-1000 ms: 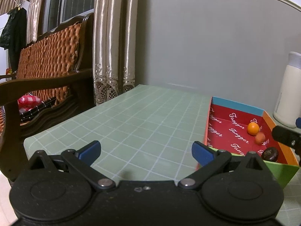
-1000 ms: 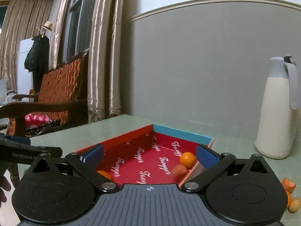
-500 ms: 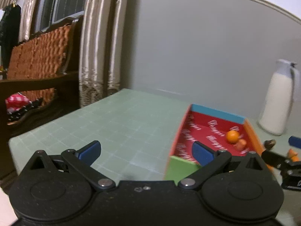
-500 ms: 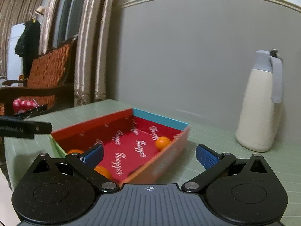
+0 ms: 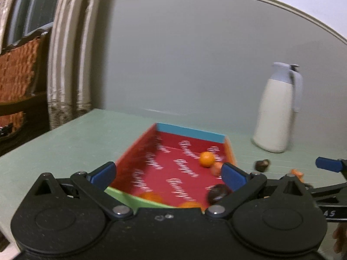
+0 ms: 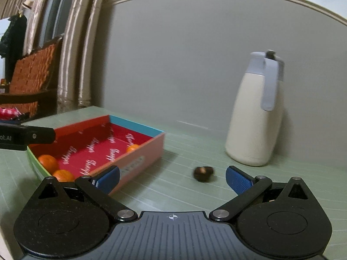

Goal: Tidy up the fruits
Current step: 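Reach the left gripper to an orange on the table and grasp it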

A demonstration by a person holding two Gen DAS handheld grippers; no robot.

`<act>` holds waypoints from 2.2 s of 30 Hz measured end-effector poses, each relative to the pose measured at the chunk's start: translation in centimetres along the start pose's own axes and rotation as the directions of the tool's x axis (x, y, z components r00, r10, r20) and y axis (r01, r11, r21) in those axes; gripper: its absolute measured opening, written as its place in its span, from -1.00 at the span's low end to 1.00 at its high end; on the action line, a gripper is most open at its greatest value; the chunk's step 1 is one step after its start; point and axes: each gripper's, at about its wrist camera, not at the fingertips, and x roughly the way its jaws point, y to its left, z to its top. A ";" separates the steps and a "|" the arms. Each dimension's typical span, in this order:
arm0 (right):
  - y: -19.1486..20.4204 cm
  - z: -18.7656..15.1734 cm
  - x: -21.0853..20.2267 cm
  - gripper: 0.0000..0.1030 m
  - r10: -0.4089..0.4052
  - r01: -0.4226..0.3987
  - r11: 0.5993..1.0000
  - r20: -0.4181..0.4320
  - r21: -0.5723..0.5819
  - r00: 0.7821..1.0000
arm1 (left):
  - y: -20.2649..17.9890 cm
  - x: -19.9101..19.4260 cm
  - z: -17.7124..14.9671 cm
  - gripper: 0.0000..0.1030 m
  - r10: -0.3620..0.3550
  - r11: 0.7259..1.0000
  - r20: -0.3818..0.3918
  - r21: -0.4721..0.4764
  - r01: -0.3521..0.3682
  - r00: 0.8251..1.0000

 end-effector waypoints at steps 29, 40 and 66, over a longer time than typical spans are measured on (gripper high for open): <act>-16.2 -3.7 -4.3 1.00 -0.311 0.336 0.926 -0.158 0.171 0.937 | -17.5 6.5 -3.3 0.47 -0.281 0.923 -0.173 0.221 0.315 0.944; -18.9 -4.6 -4.1 1.00 -0.327 0.360 0.913 -0.185 0.191 0.927 | -20.5 9.3 -4.3 0.06 -0.257 0.907 -0.264 0.266 0.326 0.930; -20.1 -4.7 -2.2 1.00 -0.306 0.363 0.897 -0.239 0.253 0.922 | -21.0 9.5 -3.3 -0.49 -0.295 0.887 -0.241 0.290 0.358 0.925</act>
